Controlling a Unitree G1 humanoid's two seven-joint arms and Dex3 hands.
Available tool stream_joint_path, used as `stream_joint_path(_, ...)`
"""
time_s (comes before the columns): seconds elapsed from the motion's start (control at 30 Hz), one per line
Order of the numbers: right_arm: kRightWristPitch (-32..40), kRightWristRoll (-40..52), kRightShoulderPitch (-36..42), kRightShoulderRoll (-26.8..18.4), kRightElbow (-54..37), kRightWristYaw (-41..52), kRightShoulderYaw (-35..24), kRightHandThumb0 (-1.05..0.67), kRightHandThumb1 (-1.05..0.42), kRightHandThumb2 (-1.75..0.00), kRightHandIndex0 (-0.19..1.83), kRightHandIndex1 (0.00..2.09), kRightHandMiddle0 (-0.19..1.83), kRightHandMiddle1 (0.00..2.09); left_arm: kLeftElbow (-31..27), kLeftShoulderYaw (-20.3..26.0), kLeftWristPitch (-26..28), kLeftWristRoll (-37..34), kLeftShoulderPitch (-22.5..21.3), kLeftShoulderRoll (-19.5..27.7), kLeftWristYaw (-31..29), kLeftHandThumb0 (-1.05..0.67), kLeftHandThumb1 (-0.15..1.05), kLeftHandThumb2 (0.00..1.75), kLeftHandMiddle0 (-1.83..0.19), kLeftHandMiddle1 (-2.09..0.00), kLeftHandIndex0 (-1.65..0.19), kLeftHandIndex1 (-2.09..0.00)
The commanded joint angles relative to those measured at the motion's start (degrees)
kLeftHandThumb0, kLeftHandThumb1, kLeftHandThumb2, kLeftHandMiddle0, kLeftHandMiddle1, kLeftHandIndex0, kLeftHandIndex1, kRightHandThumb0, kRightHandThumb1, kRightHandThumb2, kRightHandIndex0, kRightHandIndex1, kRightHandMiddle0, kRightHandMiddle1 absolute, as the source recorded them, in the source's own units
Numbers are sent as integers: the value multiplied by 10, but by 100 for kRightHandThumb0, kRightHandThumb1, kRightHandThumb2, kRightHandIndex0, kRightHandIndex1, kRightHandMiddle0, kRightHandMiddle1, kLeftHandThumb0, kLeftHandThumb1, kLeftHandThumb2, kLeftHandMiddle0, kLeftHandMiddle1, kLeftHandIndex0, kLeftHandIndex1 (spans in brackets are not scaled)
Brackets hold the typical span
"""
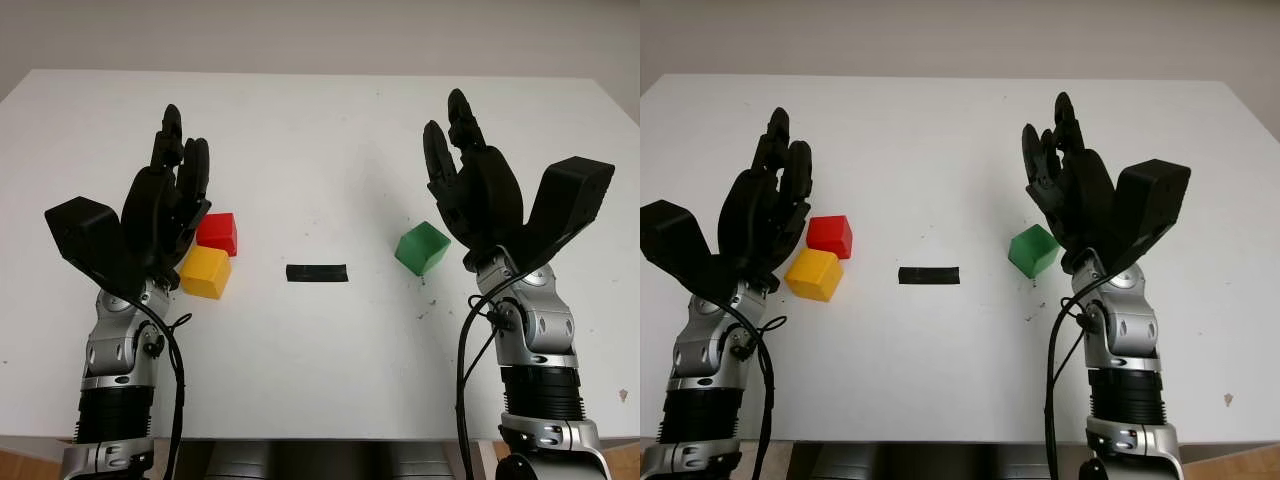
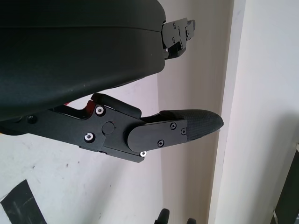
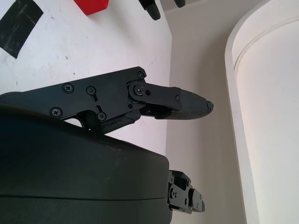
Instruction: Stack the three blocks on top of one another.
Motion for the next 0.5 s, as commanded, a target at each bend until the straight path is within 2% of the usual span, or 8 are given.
stream_joint_path(0.0, -2, 2, 5, 0, -8, -1, -2, -57, -105, -49, -19, 0, -19, 0, -8, -3, -1, 3, 4, -1, 0, -65, 105, 53, 19, 0, 19, 0)
stream_joint_path(0.33, 1, 0, 7, -1, -6, -2, 1, -56, -105, -52, -19, 0, -19, 0, -3, 0, 4, -1, -4, 5, -8, -63, 105, 51, 19, 0, 19, 0)
stream_joint_path(0.4, 2, -1, 7, -2, -9, -3, 1, -55, -105, -52, -19, 0, -19, 0, -20, -3, 11, 21, -4, 18, 6, -63, 105, 45, 19, 0, 19, 0)
stream_joint_path(0.47, 4, 0, 7, -3, -12, -4, 0, -55, -105, -52, -19, 0, -19, 0, -36, -17, 11, 68, -6, 51, 9, -61, 105, 42, 19, 0, 19, 0)
